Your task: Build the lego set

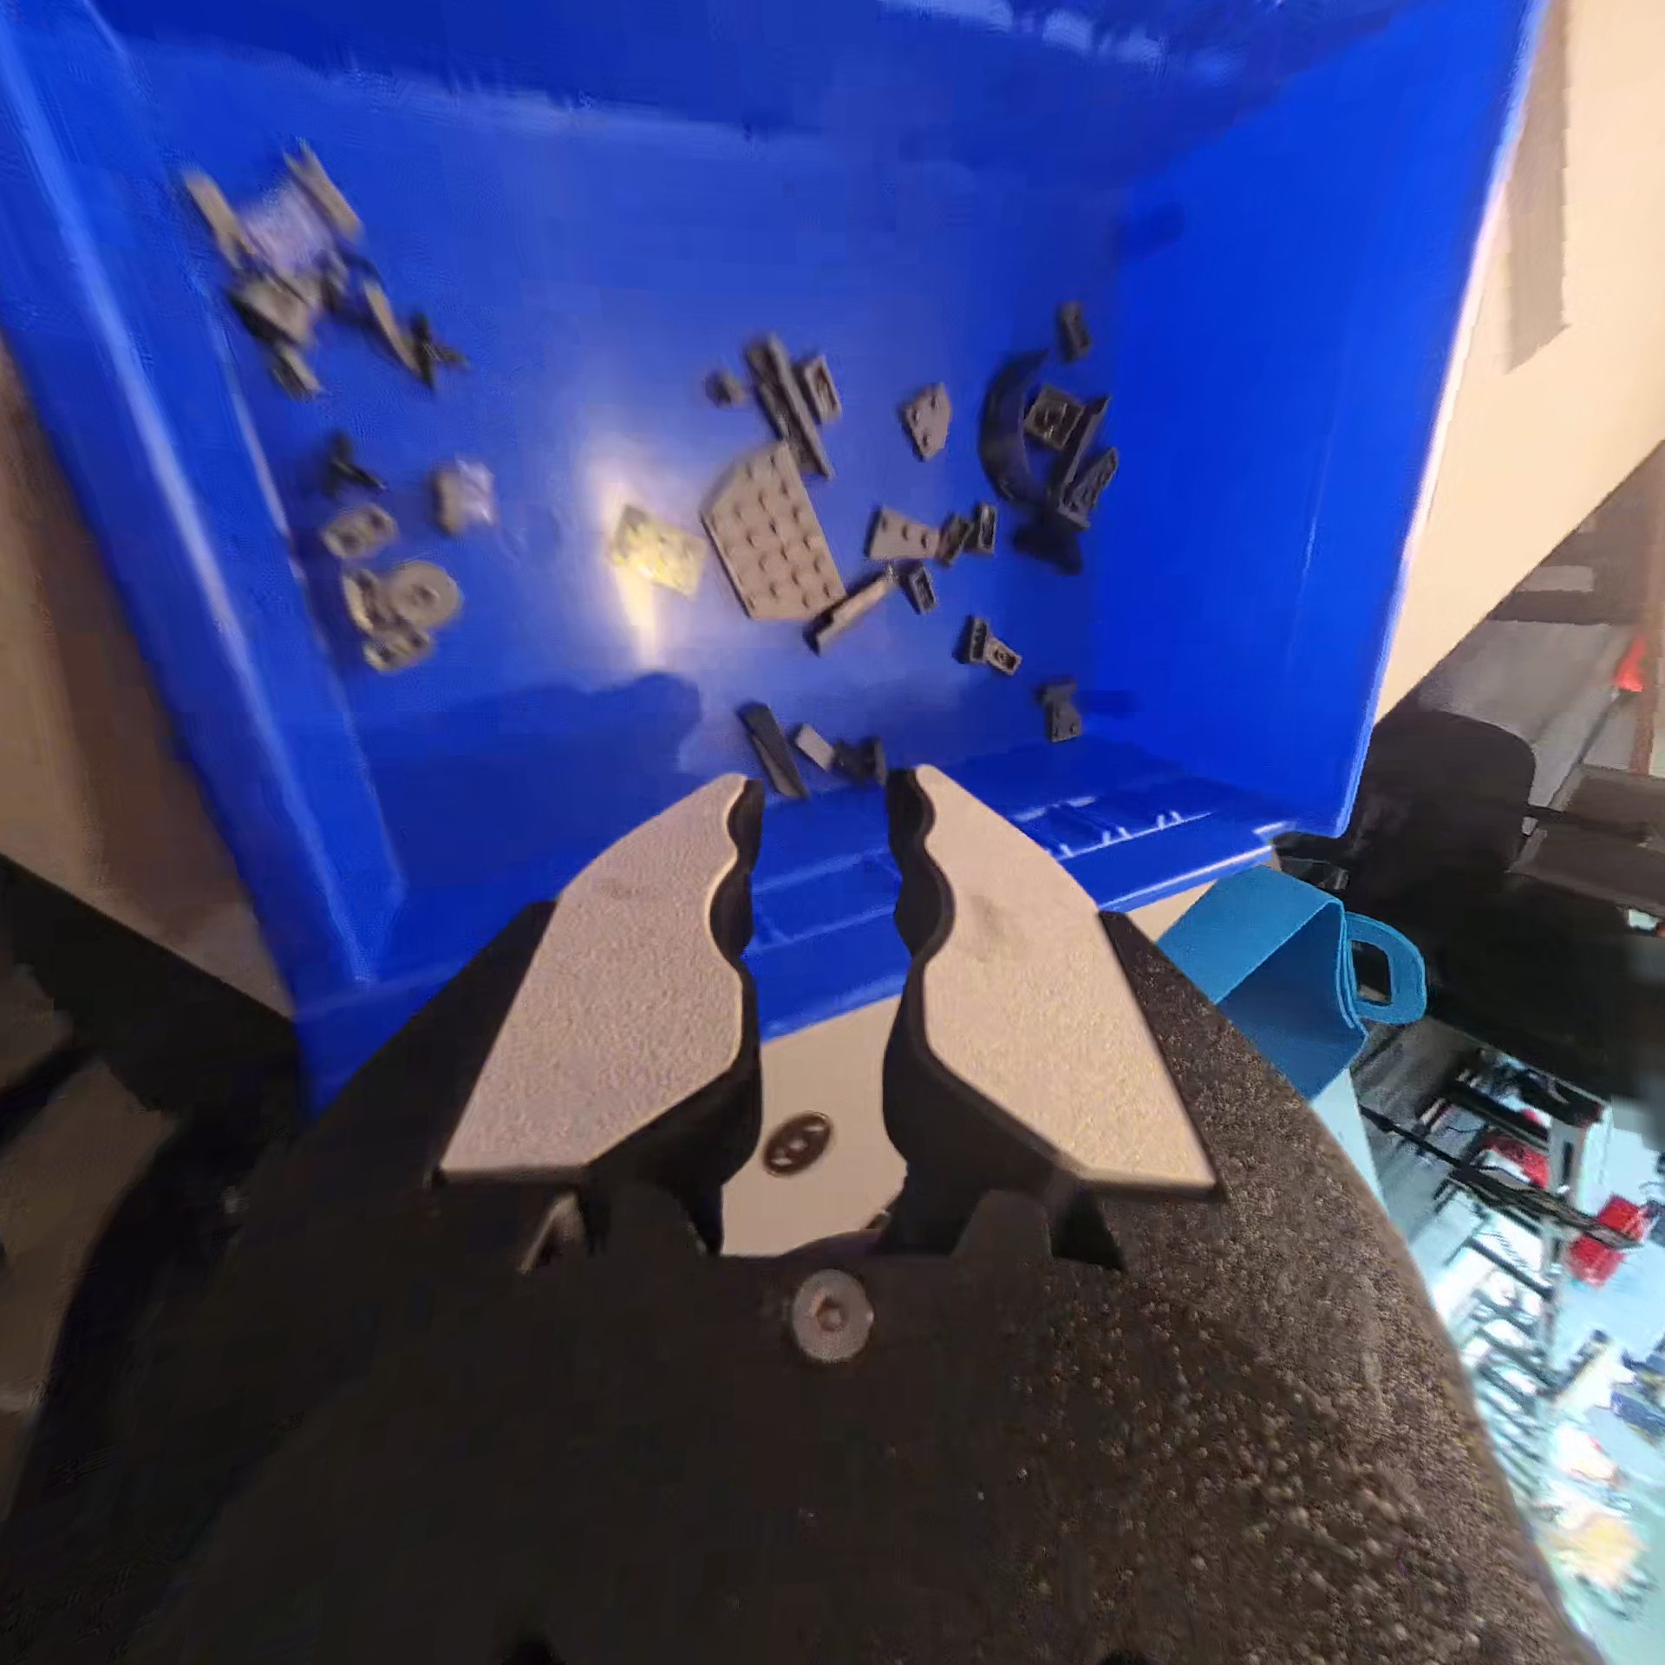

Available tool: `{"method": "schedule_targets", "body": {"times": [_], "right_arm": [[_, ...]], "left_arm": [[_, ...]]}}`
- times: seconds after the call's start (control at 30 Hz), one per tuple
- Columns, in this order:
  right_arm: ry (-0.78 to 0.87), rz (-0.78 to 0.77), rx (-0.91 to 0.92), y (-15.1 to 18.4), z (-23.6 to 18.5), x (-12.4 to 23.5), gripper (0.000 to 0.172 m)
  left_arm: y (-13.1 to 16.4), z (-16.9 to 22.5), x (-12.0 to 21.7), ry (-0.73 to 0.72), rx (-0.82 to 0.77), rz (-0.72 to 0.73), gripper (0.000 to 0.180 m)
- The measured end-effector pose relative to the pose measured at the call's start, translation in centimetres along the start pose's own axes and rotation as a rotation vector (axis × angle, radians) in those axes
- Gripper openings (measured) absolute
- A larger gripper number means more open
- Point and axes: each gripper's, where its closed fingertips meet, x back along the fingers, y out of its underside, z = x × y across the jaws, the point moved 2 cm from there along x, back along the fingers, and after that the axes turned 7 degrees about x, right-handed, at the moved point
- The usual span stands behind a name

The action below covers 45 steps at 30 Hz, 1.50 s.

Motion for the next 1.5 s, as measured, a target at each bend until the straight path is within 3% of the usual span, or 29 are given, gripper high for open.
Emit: {"method": "schedule_targets", "body": {"times": [0.1, 0.23, 0.4, 0.63, 0.9, 1.07, 1.27, 1.4, 1.5], "right_arm": [[-0.185, -0.118, 0.100, 1.5, 2.2, -2.9, 0.026], [-0.430, -0.214, 0.156, 1.1, 3.2, -5.3, 0.020], [-0.599, -0.538, 0.172, 2.6, 2.8, -7.4, 0.021], [-0.610, -0.710, 0.169, 3.4, 2.3, -9.8, 0.021], [-0.628, -0.717, 0.107, 3.6, 2.5, -10.8, 0.007], [-0.603, -0.597, 0.053, 2.2, 3.0, -9.5, 0.005], [-0.389, -0.136, -0.117, -4.9, 2.5, -1.4, 0.004], [-0.371, 0.223, -0.226, -11.1, -4.2, 4.7, 0.004], [-0.409, 0.356, -0.259, -15.4, -10.7, 5.3, 0.004]], "left_arm": [[0.1, 0.1, 0.0, 0.009, 0.002, -0.005, 0.058], [0.0, 0.1, 0.1, 0.015, 0.004, 0.001, 0.058], [0.0, 0.2, 0.1, 0.017, -0.002, 0.003, 0.058], [0.0, 0.3, 0.1, 0.018, -0.004, 0.002, 0.058], [0.1, 0.3, 0.0, 0.016, -0.003, -0.006, 0.058], [0.0, 0.3, 0.0, 0.014, -0.002, -0.001, 0.058], [0.0, 0.2, 0.0, 0.009, -0.001, -0.001, 0.058], [0.2, 0.1, -0.2, 0.004, 0.002, -0.016, 0.058], [0.3, 0.0, -0.3, 0.001, 0.011, -0.027, 0.058]]}}
